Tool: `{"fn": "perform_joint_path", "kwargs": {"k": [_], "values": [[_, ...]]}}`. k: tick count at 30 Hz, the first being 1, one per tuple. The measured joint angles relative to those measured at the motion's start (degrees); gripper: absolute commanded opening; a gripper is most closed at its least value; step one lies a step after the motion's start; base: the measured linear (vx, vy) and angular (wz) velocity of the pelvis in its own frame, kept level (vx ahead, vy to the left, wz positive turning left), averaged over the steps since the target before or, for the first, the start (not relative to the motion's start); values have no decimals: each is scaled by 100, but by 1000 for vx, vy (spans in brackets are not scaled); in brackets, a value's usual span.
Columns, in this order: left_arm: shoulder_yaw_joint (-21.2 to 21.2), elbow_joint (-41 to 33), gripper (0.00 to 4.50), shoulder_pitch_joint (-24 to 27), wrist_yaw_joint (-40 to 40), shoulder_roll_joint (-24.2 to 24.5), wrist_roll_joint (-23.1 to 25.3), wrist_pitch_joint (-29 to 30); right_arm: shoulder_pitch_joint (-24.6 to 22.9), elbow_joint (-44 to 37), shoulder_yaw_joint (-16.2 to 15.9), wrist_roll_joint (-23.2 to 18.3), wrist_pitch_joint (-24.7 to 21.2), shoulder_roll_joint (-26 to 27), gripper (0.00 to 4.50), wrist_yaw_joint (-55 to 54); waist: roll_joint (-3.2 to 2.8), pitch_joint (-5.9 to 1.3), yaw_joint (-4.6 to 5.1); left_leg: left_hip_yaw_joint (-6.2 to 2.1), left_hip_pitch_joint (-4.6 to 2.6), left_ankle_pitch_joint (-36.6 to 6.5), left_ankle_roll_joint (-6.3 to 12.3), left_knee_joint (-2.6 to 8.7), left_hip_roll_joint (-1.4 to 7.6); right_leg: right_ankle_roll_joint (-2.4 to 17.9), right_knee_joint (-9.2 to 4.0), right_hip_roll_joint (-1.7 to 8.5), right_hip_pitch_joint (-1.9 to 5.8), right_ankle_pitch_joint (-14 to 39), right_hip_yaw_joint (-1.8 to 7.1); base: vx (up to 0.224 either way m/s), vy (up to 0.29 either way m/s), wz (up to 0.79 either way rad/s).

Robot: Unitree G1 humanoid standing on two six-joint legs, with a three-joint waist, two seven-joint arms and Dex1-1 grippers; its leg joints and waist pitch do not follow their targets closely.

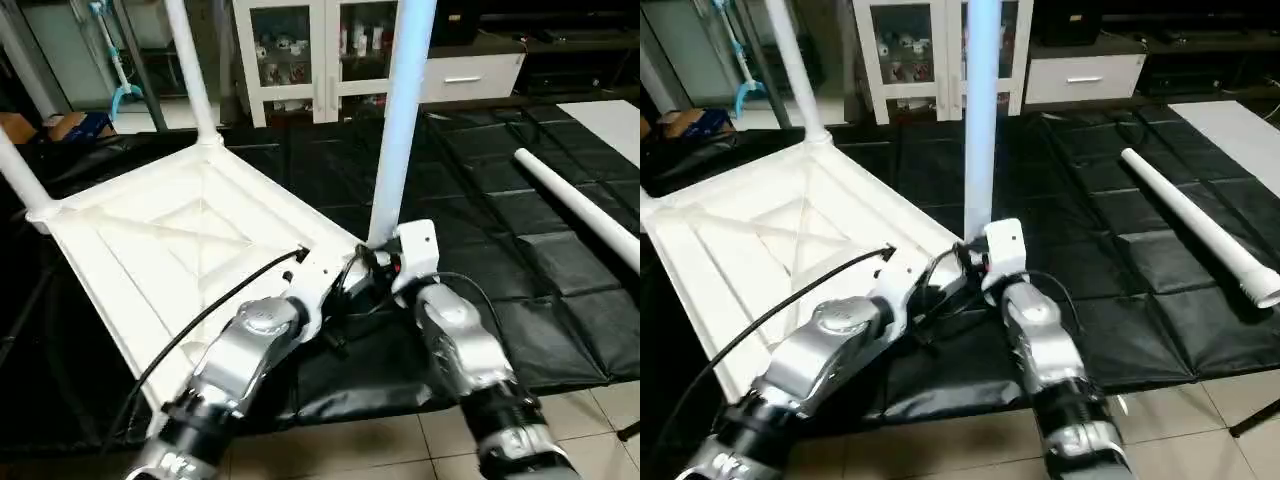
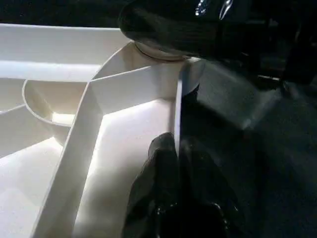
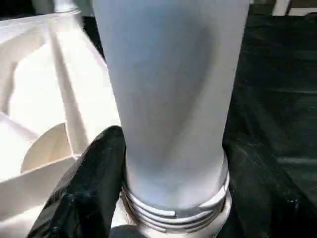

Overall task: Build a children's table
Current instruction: Rotate leg to tighten

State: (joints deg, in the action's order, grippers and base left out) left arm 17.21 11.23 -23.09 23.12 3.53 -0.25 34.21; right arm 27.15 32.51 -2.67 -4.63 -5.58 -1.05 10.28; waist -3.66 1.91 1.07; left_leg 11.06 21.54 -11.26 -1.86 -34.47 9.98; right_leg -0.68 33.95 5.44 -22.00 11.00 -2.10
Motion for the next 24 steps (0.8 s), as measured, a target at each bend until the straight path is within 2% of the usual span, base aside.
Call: {"fn": "perform_joint_path", "kwargs": {"k": [3, 4, 6, 8, 11, 14, 17, 19, 22, 24], "values": [[-3, -2, 0, 1, -8, -5, -7, -26, -2, 20, 73, -59, 68, -5, 265, 154, -1, 0, -2, 0, 5, 0, 0, 2, 0, 10, 0, 0, 0, -6, 0, 0, 0, 0], [11, -27, 0, 5, 17, 38, -8, -26, -26, -11, 112, -134, 68, -47, 300, 313, 1, 0, -7, 0, 8, 0, 0, 2, 0, 13, 0, 0, 0, -8, -1, 0, 0, 0], [71, -139, 0, 31, 120, 135, -11, -26, -65, -71, 119, -234, 77, -171, 334, 644, 1, 0, -24, -1, 32, 0, 1, 4, 4, 11, 1, 0, -16, -7, -5, 0, 0, 0], [96, -206, 0, 42, 220, 249, -11, -67, -86, -133, 119, -270, 77, -210, 338, 882, 0, 0, -23, -1, 56, 2, 3, 4, 7, 10, 6, -2, -41, -9, -8, 0, 0, 0], [136, -534, 0, 264, 635, 662, -24, -270, -253, -429, 55, -548, 67, -385, 375, 1600, 1, 1, 0, -1, 80, 19, 31, 3, 14, 9, 20, -10, -83, -9, -8, 0, 0, 0], [118, -680, 0, 401, 904, 904, -101, -372, -208, -721, -14, -740, 68, -440, 387, 2092, 1, 0, -22, -3, 78, 19, 31, 3, 24, 9, 23, -14, -89, -9, -18, 0, 0, 0], [230, -1123, 0, 731, 1328, 1466, -177, -552, -185, -994, -172, -1036, -219, -1082, 422, 3124, 4, 3, -71, 3, 78, 16, 26, 1, 23, 9, 17, -13, -84, -9, -14, 0, 0, 0], [224, -1303, 0, 913, 1652, 1763, -238, -692, -184, -1126, -173, -1073, -276, -1543, 427, 3681, 13, -1, -135, 11, 72, 9, 15, 0, 22, 9, 12, -10, -77, -9, -10, 0, 0, 0], [216, -1473, 0, 1044, 1995, 2007, -328, -787, -198, -1160, -340, -1073, -288, -1700, 427, 4293, 24, -6, -151, 17, 69, 4, 5, -1, 23, 10, 18, -6, -76, -10, -10, 0, 0, 0], [217, -1590, 0, 1168, 2224, 2129, -413, -815, -281, -1161, -433, -1073, -320, -1933, 427, 4648, 25, -5, -198, 22, 69, 3, 4, -3, 21, 10, 17, -3, -72, -10, -9, 0, 0, 0]]}}
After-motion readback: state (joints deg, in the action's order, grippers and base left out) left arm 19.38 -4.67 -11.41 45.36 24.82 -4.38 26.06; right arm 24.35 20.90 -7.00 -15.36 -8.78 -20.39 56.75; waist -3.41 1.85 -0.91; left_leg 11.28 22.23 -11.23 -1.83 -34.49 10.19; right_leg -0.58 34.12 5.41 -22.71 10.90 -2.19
